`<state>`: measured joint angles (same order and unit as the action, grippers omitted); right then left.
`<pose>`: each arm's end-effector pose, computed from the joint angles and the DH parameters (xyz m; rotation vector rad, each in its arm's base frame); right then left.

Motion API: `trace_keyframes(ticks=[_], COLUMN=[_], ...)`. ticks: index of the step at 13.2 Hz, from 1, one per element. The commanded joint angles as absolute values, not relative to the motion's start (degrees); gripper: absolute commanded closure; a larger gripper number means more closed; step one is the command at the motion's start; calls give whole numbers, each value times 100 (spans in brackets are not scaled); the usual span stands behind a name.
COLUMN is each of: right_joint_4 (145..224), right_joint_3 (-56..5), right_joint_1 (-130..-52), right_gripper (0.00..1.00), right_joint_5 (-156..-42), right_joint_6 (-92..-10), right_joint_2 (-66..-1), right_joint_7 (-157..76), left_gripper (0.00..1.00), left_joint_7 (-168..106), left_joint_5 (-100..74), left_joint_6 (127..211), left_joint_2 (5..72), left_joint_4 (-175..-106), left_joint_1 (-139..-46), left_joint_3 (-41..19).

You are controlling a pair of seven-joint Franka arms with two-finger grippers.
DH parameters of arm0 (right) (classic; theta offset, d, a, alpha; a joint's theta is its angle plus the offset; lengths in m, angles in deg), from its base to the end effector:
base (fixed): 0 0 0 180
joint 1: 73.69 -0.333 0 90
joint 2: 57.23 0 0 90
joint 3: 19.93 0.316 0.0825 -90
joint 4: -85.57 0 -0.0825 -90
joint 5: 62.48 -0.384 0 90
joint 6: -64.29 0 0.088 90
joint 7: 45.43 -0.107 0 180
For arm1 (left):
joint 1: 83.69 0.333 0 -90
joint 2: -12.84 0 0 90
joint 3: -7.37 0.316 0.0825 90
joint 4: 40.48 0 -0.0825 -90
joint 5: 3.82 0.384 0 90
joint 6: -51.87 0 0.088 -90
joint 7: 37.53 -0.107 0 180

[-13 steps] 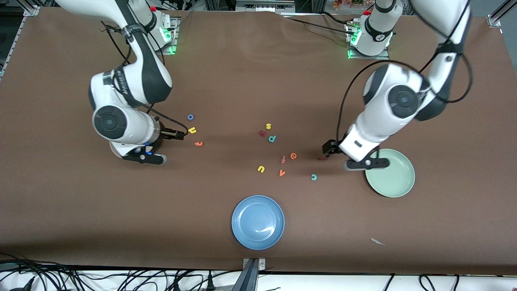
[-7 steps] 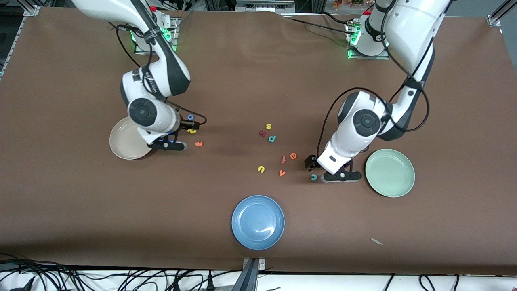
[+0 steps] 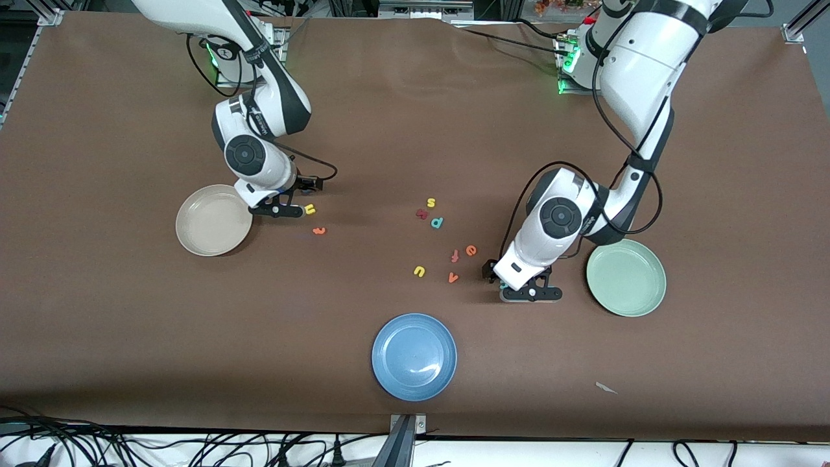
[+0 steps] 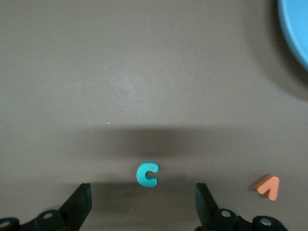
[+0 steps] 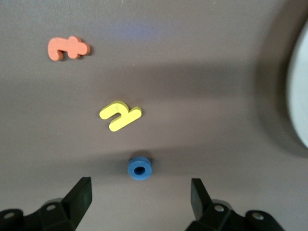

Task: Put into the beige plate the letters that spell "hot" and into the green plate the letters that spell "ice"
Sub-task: 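Grasp teal c with the left gripper while the right gripper grasps blue ring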

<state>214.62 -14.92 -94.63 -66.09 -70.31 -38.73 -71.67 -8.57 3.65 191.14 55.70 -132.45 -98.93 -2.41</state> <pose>0.4631 0.2278 0.2034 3.0814 -0.0859 -0.3595 0.6441 -0.2820 0.2024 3.0767 0.0364 0.1072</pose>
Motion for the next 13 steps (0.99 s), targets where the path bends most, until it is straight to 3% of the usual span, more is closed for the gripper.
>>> trace_keyframes(ticks=[1,6,13], right_joint_4=[21750,21820,21820], right_joint_3=[-1378,-1334,-1325], right_joint_1=[-9426,-9426,-9452], right_gripper=[13,19,39], right_joint_5=[-6617,-6582,-6573], right_joint_6=[-7308,-7668,-7809], right_joint_2=[-4036,-3834,-3614], right_joint_7=[-7162,-7101,-7101], left_gripper=[6,16,52], left_joint_7=[-730,-730,-686], left_joint_5=[603,611,770], left_joint_6=[19047,19047,19029], left_joint_2=[5986,6074,6083], left_joint_4=[-12768,-12749,-12758], left_joint_1=[-10039,-10083,-10092], left_joint_3=[-142,-81,-80])
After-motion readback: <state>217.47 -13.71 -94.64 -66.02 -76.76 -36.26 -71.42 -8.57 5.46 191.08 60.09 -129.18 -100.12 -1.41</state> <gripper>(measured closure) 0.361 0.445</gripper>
